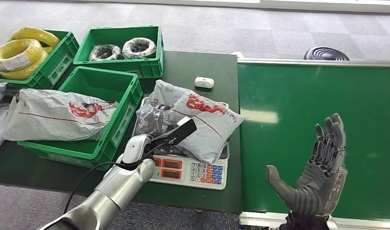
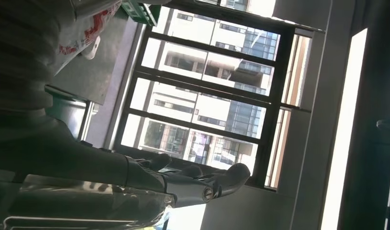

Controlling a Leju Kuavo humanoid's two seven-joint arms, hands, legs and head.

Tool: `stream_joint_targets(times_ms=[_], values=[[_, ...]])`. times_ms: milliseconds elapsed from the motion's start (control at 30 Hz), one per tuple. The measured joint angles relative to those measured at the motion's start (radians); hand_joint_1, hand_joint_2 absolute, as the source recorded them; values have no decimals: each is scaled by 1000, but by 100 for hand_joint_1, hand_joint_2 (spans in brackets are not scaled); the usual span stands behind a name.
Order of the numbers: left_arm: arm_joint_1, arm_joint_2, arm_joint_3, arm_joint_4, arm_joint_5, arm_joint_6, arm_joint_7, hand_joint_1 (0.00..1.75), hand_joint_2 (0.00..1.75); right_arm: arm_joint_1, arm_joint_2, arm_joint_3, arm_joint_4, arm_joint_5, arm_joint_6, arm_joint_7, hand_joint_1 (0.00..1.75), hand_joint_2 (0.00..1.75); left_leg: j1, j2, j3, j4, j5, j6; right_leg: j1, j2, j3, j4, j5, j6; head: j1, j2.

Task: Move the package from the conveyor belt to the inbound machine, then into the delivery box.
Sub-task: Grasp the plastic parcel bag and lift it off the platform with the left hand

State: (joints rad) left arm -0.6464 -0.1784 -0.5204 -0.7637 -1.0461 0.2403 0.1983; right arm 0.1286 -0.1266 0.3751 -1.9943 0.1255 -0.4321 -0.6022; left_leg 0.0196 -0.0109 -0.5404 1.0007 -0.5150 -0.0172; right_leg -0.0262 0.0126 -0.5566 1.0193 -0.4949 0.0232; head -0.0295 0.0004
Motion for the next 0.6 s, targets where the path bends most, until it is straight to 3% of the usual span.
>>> stream_joint_targets(times_ms=[100,400,600], values=[[-8,0,-6,23,-1,-5,0,173,175,-6,1,5,3,-5,0,0,0,175,0,0,0,0,0,0,0,0,0,0,0,0,0,0],[-6,-10,-9,31,97,15,-67,175,175,-41,22,6,21,-8,22,18,0,175,0,0,1,0,0,0,0,0,1,0,0,0,0,0],[39,-2,8,-128,210,46,-115,175,175,-40,45,-2,23,23,26,34,0,175,0,0,-1,0,0,0,0,0,-1,0,0,0,0,0]])
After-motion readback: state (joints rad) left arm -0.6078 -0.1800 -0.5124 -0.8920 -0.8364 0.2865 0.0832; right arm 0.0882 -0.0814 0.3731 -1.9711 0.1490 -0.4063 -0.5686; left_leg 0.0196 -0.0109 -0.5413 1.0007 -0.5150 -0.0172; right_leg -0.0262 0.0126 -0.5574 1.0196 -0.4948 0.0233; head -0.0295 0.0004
